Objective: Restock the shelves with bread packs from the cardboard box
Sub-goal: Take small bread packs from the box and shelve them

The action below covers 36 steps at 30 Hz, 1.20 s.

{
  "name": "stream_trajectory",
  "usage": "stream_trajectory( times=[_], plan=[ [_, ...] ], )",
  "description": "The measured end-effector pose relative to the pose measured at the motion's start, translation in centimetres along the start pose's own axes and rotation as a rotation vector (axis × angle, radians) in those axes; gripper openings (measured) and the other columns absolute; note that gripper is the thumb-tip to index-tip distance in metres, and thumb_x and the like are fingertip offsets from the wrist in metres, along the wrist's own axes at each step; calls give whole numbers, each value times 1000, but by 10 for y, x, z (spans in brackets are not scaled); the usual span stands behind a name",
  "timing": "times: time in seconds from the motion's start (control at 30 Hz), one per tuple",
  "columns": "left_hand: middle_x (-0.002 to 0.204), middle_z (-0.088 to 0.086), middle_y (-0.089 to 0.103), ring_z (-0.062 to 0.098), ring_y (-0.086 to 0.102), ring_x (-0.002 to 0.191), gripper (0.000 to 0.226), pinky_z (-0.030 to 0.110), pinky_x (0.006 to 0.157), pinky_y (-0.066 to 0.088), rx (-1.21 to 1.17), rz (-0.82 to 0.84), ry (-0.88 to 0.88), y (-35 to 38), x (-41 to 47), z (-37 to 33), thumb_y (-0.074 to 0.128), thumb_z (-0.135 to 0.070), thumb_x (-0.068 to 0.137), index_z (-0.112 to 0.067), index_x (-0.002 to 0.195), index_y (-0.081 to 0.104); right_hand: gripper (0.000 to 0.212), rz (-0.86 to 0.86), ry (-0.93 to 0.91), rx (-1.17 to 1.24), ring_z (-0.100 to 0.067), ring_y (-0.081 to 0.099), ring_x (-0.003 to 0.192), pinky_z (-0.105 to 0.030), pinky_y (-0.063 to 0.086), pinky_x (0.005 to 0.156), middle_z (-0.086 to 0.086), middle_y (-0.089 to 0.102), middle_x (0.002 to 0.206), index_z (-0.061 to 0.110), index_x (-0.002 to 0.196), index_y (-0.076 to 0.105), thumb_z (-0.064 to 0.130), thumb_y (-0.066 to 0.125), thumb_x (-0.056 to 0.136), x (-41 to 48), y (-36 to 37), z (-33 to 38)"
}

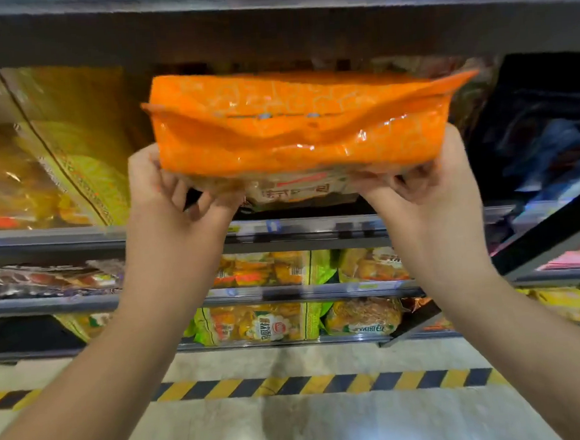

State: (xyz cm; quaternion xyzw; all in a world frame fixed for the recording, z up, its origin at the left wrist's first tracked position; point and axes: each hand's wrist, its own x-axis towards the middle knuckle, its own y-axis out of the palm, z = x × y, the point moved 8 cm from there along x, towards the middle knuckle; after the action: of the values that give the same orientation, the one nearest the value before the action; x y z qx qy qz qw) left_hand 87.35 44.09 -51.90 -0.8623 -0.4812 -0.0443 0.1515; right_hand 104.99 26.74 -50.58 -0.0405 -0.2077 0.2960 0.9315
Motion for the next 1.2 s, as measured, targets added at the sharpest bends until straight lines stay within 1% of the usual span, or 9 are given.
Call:
stream_trajectory(
  times=[0.1, 0.2, 0.37, 0.53, 0.67, 0.8, 1.0, 1.13, 1.2],
  plan=[
    [131, -13, 63, -8, 62, 120, 49, 12, 96, 53, 23, 38, -13, 4, 11, 12, 72, -8, 97, -25, 127, 38, 39, 10, 129, 73, -10, 67, 113, -37, 52, 107, 4, 66, 113, 12, 112, 47, 4, 76, 89, 13, 6, -25],
    [117, -24, 66, -15, 65, 103, 38, 15, 87, 52, 110, 36, -102, 0, 27, 25, 67, -31, 103, -32, 129, 39, 37, 6, 228, -97, -6, 63, 120, -34, 48, 111, 5, 65, 128, 23, 124, 53, 33, 72, 94, 21, 6, -44],
    [112, -16, 70, 19, 71, 104, 35, 49, 100, 58, 220, 42, -224, -1, 47, 45, 56, -49, 104, -38, 136, 45, 45, 90, 322, -312, -3, 63, 113, -22, 45, 97, 16, 62, 131, 35, 145, 50, 38, 58, 101, 29, 15, -57],
    [117, -11, 69, 24, 70, 109, 46, 48, 100, 59, 213, 22, -254, 0, 61, 53, 66, -40, 101, -26, 141, 47, 56, 169, 328, -325, 1, 59, 119, -20, 45, 98, 17, 60, 131, 37, 153, 41, 26, 59, 101, 41, 27, -60],
    [125, -11, 66, 16, 63, 114, 29, 26, 91, 47, 233, 5, -273, 2, 69, 56, 63, -38, 104, -27, 125, 47, 61, 198, 341, -296, -1, 58, 124, -21, 44, 101, 15, 57, 139, 39, 155, 36, 25, 61, 101, 51, 37, -68],
    [115, -9, 65, 15, 58, 110, 37, 29, 94, 40, 219, -15, -359, 6, 79, 61, 62, -39, 105, -20, 135, 53, 62, 176, 357, -305, -13, 56, 129, -37, 45, 112, 10, 56, 145, 40, 154, 36, 33, 63, 99, 67, 45, -79],
    [77, -7, 54, 8, 46, 70, 36, 29, 71, 38, 254, 52, -469, 19, 94, 66, 61, -39, 104, -22, 74, 50, 62, 163, 383, -329, -15, 58, 129, -44, 47, 111, 10, 60, 142, 41, 151, 36, 27, 64, 97, 79, 47, -92],
    [87, -25, 60, 0, 56, 83, 5, 13, 75, 42, 290, 86, -374, 15, 97, 60, 60, -30, 106, -32, 110, 59, 66, 160, 381, -418, -13, 59, 123, -42, 51, 106, 10, 61, 137, 42, 153, 32, 26, 65, 98, 77, 44, -92],
    [113, -22, 69, 5, 61, 110, 33, 13, 88, 42, 255, 119, -314, 17, 98, 63, 60, -28, 106, -39, 138, 55, 67, 160, 376, -466, -13, 60, 121, -40, 52, 105, 9, 62, 135, 42, 155, 30, 28, 64, 99, 74, 44, -89]
  ],
)
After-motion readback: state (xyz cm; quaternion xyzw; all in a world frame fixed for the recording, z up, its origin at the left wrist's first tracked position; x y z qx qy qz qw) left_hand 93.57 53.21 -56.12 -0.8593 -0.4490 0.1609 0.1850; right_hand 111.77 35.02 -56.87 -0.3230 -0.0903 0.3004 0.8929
